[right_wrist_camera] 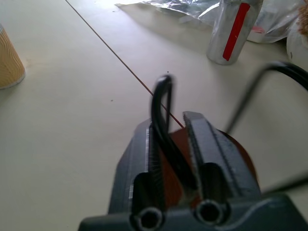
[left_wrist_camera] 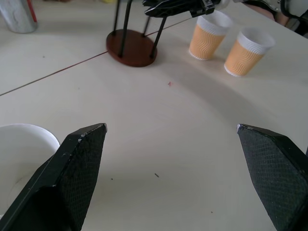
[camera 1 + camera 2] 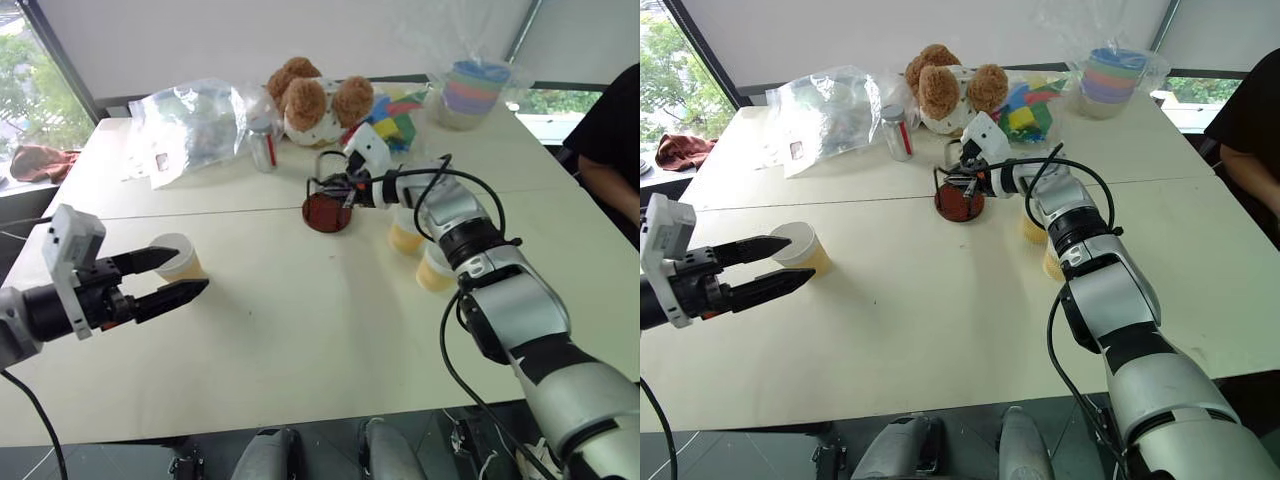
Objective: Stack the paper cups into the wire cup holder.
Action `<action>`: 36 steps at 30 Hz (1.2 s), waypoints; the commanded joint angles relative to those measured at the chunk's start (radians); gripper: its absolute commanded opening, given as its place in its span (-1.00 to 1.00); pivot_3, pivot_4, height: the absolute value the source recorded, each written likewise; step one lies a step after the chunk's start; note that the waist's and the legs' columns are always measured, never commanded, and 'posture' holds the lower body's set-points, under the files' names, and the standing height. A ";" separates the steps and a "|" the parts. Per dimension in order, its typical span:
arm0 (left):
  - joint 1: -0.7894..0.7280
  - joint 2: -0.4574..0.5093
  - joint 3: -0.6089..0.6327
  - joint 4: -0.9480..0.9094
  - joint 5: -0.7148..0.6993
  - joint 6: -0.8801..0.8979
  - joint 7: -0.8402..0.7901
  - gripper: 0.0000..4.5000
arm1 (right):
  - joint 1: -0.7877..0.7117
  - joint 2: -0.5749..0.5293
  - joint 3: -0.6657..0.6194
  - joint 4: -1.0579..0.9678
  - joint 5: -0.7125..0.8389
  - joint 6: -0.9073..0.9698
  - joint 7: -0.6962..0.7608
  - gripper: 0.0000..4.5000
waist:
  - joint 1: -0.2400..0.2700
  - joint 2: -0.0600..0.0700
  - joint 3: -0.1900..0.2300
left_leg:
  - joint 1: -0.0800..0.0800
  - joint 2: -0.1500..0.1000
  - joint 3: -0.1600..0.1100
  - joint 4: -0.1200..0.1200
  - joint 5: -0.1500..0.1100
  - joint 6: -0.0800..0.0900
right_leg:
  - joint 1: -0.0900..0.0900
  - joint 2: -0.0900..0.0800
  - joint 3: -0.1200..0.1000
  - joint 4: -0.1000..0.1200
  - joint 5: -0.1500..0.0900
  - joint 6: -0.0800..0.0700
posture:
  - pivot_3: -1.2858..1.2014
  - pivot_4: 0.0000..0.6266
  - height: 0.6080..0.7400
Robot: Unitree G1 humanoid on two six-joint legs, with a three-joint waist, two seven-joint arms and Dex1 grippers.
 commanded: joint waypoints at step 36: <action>-0.056 -0.050 -0.113 0.041 0.177 -0.092 -0.096 1.00 | 0.314 0.082 -0.065 -1.391 0.307 1.387 -0.428 -0.81 | -0.004 0.000 0.000 | 0.000 -0.001 -0.002 0.000 0.001 -0.001 | -0.003 -0.004 0.000 0.007 0.000 0.000 | 0.03 -0.52 1.00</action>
